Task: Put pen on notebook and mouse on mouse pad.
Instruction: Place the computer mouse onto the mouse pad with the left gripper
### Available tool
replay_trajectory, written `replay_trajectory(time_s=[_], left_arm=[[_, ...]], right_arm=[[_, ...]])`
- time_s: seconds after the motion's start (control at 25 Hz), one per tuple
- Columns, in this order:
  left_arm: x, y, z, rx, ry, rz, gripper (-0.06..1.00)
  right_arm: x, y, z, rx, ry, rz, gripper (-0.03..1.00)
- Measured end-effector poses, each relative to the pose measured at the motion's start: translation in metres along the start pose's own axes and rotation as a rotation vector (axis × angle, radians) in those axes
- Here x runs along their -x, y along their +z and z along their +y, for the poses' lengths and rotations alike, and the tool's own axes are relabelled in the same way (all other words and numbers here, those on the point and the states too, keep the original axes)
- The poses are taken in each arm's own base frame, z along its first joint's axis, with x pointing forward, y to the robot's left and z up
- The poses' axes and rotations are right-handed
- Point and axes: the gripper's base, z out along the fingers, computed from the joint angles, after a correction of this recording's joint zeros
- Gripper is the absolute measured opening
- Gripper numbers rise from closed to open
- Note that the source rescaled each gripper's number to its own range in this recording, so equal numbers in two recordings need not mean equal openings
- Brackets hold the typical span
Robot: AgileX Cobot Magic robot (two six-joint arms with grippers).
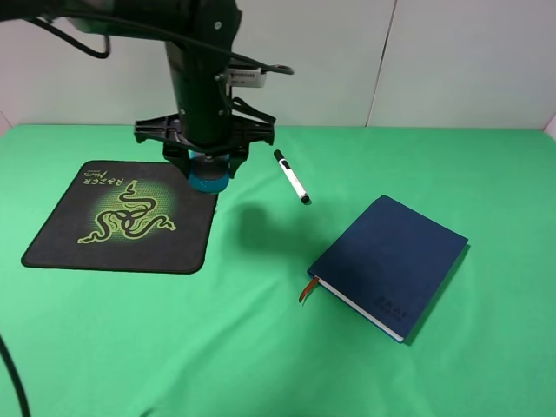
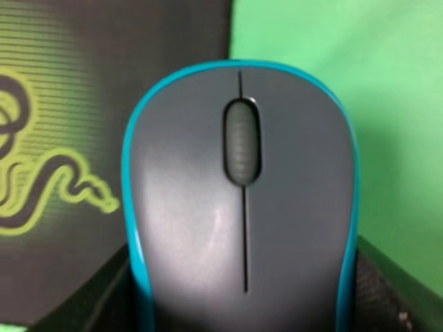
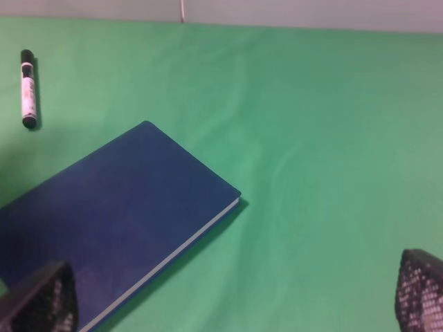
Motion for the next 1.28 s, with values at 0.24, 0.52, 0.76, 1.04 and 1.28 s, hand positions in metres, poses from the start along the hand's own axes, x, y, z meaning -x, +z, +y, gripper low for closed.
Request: replay_trajectory(time_s=[0.24,0.52,0.76,1.04,1.28], left_arm=[[-0.011,0.014,0.053,0.010,-0.070,0.013,0.00],[-0.010,0.042,0.101,-0.020,-0.125,0.073,0.00],[0.000,0.061,0.119,-0.015,-0.158,0.082,0.00],[0.000,0.088,0.118,-0.002,-0.135,0.107,0.00],[-0.001,0.099,0.116,0.003,-0.130,0.121,0.00]], right_arm=[[0.000,0.000,0.000,0.000,0.000,0.000,1.00],[0.000,0.000,0.000,0.000,0.000,0.000,1.00],[0.000,0.000,0.000,0.000,0.000,0.000,1.00],[0.000,0.000,0.000,0.000,0.000,0.000,1.00],[0.000,0.000,0.000,0.000,0.000,0.000,1.00]])
